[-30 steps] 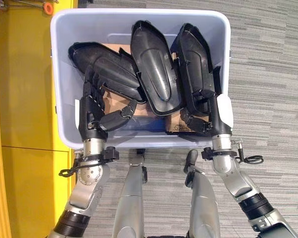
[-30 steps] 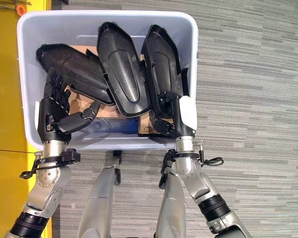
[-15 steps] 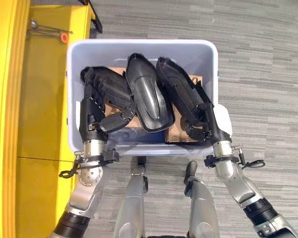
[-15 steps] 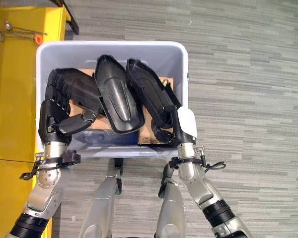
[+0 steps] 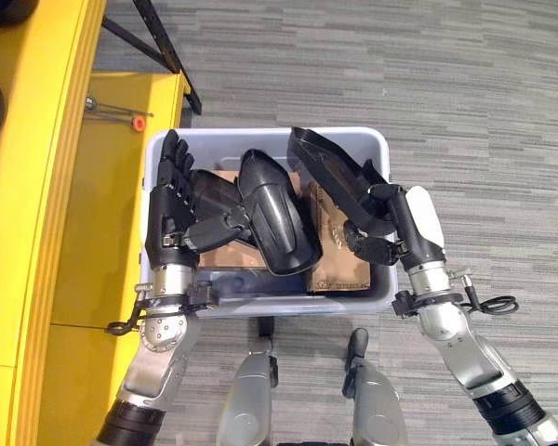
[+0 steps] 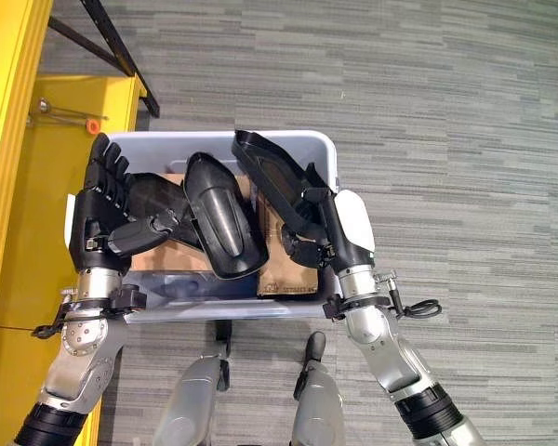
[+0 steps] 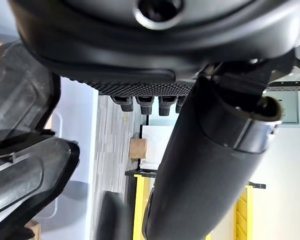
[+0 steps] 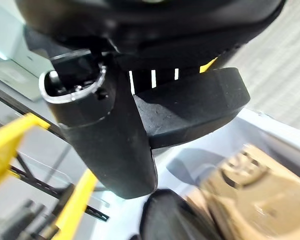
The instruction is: Move parts from the plastic box to the shelf.
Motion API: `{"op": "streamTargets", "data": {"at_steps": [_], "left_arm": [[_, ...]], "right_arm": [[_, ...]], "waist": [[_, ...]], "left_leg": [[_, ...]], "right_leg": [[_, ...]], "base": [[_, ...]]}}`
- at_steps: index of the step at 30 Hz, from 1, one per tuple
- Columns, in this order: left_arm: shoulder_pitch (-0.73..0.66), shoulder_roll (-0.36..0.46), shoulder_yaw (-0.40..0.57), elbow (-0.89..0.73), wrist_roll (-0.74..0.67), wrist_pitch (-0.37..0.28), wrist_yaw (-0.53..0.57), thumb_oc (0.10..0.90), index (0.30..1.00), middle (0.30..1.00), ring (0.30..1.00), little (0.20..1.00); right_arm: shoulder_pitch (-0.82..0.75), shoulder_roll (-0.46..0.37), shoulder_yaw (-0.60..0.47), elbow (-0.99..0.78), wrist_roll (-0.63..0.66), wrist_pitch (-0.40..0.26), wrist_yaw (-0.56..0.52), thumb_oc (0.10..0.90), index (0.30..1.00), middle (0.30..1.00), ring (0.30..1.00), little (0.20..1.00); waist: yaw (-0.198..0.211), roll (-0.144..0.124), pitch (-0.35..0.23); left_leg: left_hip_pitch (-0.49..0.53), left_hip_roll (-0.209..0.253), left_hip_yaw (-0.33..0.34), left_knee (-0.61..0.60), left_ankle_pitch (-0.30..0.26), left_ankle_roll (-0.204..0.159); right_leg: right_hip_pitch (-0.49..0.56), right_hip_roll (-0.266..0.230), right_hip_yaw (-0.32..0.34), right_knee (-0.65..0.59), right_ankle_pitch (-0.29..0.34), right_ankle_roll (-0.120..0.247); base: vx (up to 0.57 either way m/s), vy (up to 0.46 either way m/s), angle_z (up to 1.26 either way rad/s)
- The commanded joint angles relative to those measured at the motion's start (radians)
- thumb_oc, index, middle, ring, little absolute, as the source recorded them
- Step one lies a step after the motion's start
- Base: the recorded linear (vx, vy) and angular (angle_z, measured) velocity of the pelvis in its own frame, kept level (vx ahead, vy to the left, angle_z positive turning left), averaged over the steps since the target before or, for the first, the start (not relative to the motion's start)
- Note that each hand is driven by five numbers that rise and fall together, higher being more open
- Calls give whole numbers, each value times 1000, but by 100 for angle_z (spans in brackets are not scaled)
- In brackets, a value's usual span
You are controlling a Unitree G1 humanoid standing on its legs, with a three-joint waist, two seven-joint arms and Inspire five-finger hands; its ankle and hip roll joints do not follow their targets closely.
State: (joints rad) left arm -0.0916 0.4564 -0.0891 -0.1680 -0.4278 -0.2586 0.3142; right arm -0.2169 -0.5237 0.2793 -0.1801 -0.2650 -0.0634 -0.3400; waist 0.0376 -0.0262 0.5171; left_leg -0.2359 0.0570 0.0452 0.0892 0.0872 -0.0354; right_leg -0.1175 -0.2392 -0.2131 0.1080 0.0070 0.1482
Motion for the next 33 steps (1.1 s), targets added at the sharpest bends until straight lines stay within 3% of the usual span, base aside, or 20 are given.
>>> {"op": "streamTargets", "data": {"at_steps": [1,5,16,19,24,29,33], "left_arm": [[19,41,32,-67,2,-89,-24,900,1000,1000,1000,1000],[48,33,49,-48,8,-79,-35,900,1000,1000,1000,1000],[97,13,49,-13,7,-57,-72,900,1000,1000,1000,1000],[102,12,29,-7,-9,-47,-104,900,1000,1000,1000,1000],[109,6,27,-11,-16,-43,-111,900,1000,1000,1000,1000],[131,-4,36,-25,-20,-36,-105,900,1000,1000,1000,1000],[151,-18,40,-39,-30,-33,-93,900,1000,1000,1000,1000]], "right_arm": [[-32,4,-43,-104,26,-137,-52,400,300,300,300,300],[-20,6,-76,-125,31,-137,-48,400,300,300,300,300],[-10,-9,-131,-130,22,-135,-42,400,300,300,300,300],[-20,-29,-133,-103,23,-132,-25,400,300,300,300,300],[-42,-49,-124,-85,28,-139,-16,400,300,300,300,300],[-108,-54,-91,-66,57,-150,-20,400,300,300,300,300],[-142,-75,-103,-70,41,-146,-52,400,300,300,300,300]], "waist": [[4,-19,-244],[-2,-5,-313],[-3,6,-390],[-2,12,-409],[4,22,-408],[35,36,-377],[50,54,-323]], "left_leg": [[83,36,40,-66,-59,-10],[150,48,50,-173,-9,-27],[216,83,74,-176,-9,-41],[249,113,80,-174,3,-52],[262,151,73,-167,46,-73],[210,201,36,-131,136,-109],[106,180,-13,-137,216,-118]], "right_leg": [[2,26,35,-11,-6,-14],[35,41,30,-38,-8,-12],[96,71,46,-65,-20,-18],[115,96,59,-34,-59,-36],[128,138,58,-11,-93,-63],[122,195,39,-10,-111,-104],[92,190,-32,-30,-109,-119]], "base": [[69,-44,-3],[76,-43,2],[30,-75,-2],[-2,-147,-9],[-40,-161,-10],[-108,-227,-1],[-220,-166,29]]}}
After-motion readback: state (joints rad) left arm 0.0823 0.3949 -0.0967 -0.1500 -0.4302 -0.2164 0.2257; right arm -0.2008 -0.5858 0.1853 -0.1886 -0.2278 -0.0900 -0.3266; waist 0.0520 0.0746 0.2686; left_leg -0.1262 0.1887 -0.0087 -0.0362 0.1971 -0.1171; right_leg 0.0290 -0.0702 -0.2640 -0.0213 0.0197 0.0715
